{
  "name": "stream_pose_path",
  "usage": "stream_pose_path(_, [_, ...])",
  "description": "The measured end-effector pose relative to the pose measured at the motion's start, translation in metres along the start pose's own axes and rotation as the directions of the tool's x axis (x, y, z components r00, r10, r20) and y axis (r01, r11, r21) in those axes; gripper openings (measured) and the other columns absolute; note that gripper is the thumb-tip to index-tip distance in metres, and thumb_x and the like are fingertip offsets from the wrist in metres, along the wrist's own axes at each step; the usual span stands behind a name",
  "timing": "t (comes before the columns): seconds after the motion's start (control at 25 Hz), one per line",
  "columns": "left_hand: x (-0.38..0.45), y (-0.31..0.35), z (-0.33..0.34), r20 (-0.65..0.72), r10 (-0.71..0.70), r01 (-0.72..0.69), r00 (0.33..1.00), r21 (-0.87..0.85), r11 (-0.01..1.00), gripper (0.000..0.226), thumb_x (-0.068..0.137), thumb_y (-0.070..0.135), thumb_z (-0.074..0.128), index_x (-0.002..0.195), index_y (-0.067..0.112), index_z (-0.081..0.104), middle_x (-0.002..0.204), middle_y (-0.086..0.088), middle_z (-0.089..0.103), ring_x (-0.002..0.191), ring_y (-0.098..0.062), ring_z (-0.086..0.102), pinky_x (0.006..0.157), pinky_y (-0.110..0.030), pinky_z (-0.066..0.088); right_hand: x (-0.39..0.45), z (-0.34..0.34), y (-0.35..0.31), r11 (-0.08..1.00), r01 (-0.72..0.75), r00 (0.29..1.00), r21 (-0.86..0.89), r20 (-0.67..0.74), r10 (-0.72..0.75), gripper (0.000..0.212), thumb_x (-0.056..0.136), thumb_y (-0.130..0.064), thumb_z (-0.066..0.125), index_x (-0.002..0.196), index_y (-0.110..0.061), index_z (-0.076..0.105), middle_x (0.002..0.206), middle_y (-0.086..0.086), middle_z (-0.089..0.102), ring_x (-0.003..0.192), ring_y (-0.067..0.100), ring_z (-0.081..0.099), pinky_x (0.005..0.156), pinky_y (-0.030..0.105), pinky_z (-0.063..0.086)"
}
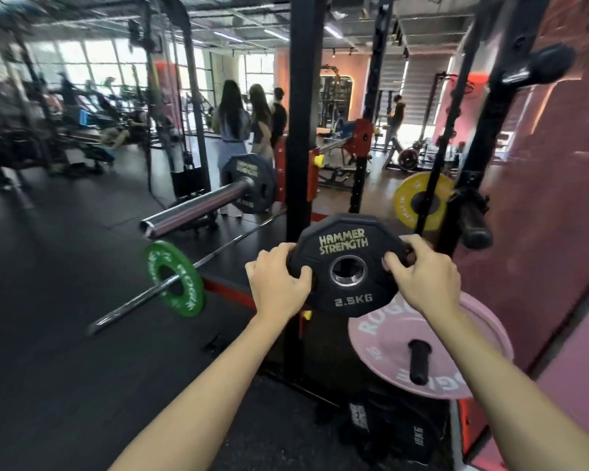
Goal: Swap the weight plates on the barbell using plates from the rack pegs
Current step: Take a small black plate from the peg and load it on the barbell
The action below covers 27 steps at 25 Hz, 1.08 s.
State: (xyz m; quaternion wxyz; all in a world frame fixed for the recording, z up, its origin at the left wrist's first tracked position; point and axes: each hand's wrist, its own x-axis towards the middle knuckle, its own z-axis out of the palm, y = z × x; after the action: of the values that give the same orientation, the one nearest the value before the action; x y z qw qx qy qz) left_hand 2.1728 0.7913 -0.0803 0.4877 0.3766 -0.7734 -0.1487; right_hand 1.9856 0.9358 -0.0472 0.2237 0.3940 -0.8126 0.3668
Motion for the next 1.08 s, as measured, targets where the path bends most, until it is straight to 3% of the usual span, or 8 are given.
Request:
stream_pose_path(0.12, [0.015,-0.052,-0.038,-0.048,-0.060,0.061,0.997,0.036,0.997,0.040,0.074,0.037,0.059,0.109,0.020,0.065,0.087,0.005,0.065,0.093,-0.022,0.056,0.093,-0.041,0.033,0.002,0.043,-0.056,0.995,0.067,0.998,0.068,0.017,-0.069,0.031,0.080,-0.051,0.061,0.101,-0.028,0.058,0.063,-0.001,0.059,0.077,0.038,0.063,0.058,0.034,0.034])
stream_pose_path(0.36, [0.067,-0.182,-0.124,-0.170,-0.110,0.126,0.979,0.085,0.988,0.041,0.071,0.035,0.058,0.107,0.020,0.066,0.095,0.005,0.067,0.093,-0.021,0.056,0.089,-0.037,0.031,0.007,0.143,-0.197,0.977,0.154,0.983,0.151,0.080,-0.167,0.036,0.079,-0.059,0.054,0.102,-0.032,0.055,0.073,0.002,0.068,0.080,0.036,0.064,0.060,0.033,0.034])
stream_pose_path(0.6, [0.122,-0.279,-0.188,-0.140,-0.143,0.158,0.980,0.108,0.981,0.044,0.070,0.035,0.055,0.111,0.020,0.065,0.092,0.004,0.064,0.092,-0.020,0.054,0.090,-0.034,0.030,-0.001,0.212,-0.303,0.969,0.130,0.985,0.209,0.088,-0.151,0.032,0.078,-0.059,0.054,0.094,-0.032,0.053,0.064,-0.006,0.059,0.073,0.034,0.064,0.059,0.031,0.034])
stream_pose_path(0.8, [0.149,-0.306,-0.176,-0.021,-0.197,0.197,0.980,-0.031,0.980,0.041,0.079,0.025,0.064,0.120,0.023,0.063,0.103,0.001,0.065,0.105,-0.021,0.053,0.099,-0.036,0.028,-0.001,0.229,-0.326,0.983,0.077,0.997,0.164,-0.008,-0.077,0.027,0.078,-0.055,0.056,0.089,-0.031,0.051,0.057,-0.011,0.048,0.068,0.030,0.063,0.057,0.029,0.031])
stream_pose_path(0.92, [0.158,-0.314,-0.161,-0.015,-0.221,0.216,0.975,-0.137,0.967,0.043,0.081,0.017,0.066,0.124,0.021,0.062,0.108,0.013,0.057,0.109,-0.023,0.056,0.095,-0.029,0.022,-0.006,0.228,-0.331,0.989,0.102,0.993,0.103,-0.069,-0.096,0.027,0.078,-0.051,0.059,0.083,-0.027,0.047,0.052,-0.012,0.041,0.058,0.025,0.057,0.052,0.027,0.026])
stream_pose_path(1.08, [0.165,-0.323,-0.154,0.025,-0.214,0.215,0.976,-0.211,0.954,0.045,0.082,0.016,0.065,0.127,0.017,0.062,0.099,0.022,0.044,0.111,-0.027,0.051,0.104,-0.043,0.031,-0.016,0.230,-0.340,0.986,0.131,0.981,0.107,-0.158,-0.114,0.027,0.078,-0.045,0.059,0.077,-0.024,0.043,0.056,-0.012,0.041,0.051,0.021,0.053,0.046,0.016,0.017])
